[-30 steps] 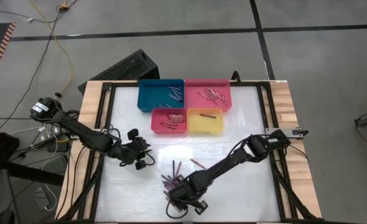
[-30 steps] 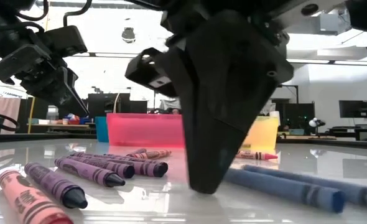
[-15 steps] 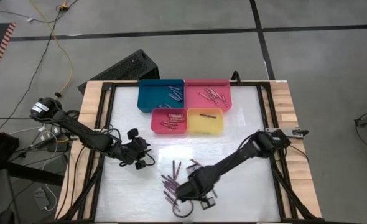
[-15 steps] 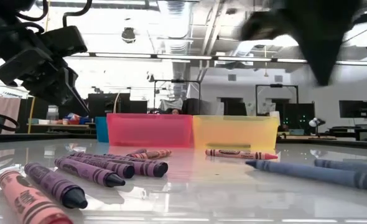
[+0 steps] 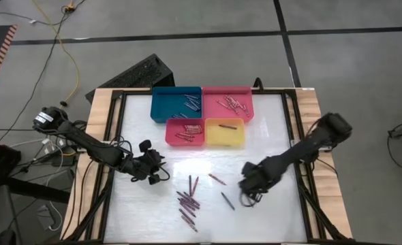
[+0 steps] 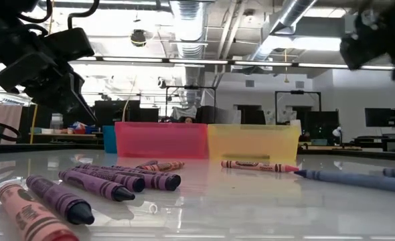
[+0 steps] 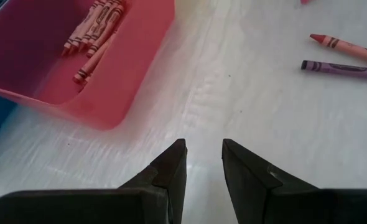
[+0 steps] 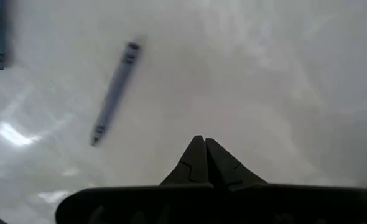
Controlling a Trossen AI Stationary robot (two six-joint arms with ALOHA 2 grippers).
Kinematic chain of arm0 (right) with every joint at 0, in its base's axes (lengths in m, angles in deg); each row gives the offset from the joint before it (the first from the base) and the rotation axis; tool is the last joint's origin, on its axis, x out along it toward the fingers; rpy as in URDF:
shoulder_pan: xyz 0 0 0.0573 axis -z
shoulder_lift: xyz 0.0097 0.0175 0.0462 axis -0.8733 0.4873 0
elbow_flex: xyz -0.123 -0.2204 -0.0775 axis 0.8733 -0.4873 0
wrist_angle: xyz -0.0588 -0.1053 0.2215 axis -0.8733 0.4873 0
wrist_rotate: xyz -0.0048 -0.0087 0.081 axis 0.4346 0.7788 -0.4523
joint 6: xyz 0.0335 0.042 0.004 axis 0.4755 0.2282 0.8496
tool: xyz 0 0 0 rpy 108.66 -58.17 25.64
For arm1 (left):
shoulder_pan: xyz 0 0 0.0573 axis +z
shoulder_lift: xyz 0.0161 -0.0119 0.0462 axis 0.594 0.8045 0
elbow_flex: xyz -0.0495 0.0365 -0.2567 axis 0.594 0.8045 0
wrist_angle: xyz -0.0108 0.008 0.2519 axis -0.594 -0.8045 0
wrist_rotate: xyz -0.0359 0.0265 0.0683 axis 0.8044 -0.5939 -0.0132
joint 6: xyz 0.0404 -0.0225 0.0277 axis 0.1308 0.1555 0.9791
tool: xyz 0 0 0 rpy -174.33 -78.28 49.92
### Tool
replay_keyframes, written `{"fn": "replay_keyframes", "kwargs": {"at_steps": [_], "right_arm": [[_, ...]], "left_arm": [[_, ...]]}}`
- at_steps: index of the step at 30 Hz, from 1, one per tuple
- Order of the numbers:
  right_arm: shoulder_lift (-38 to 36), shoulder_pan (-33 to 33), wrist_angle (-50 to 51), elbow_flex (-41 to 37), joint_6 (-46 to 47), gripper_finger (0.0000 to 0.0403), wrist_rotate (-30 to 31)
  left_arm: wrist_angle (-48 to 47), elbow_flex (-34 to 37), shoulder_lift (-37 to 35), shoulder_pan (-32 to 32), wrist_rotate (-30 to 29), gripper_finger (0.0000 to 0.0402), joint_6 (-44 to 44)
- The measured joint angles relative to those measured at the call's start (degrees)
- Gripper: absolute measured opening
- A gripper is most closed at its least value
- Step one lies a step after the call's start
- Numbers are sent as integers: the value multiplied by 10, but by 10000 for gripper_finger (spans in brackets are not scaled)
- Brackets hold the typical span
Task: Sort crayons
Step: Put the blue crayon into the blue bin
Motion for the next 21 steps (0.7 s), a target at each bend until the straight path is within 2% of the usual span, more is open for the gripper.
{"fn": "replay_keyframes", "kwargs": {"at_steps": [4,8,16,21], "right_arm": [[-58,-28,-126,-114,81,0,0],[-64,-48,-160,-161,113,0,-1],[3,-60,-170,-170,97,0,-3],[44,-59,-184,-166,71,0,-26]], "left_arm": [[0,0,0,0,-1,94,7],[0,0,0,0,-10,94,10],[1,0,0,0,-10,94,7],[1,0,0,0,-9,94,6]]}}
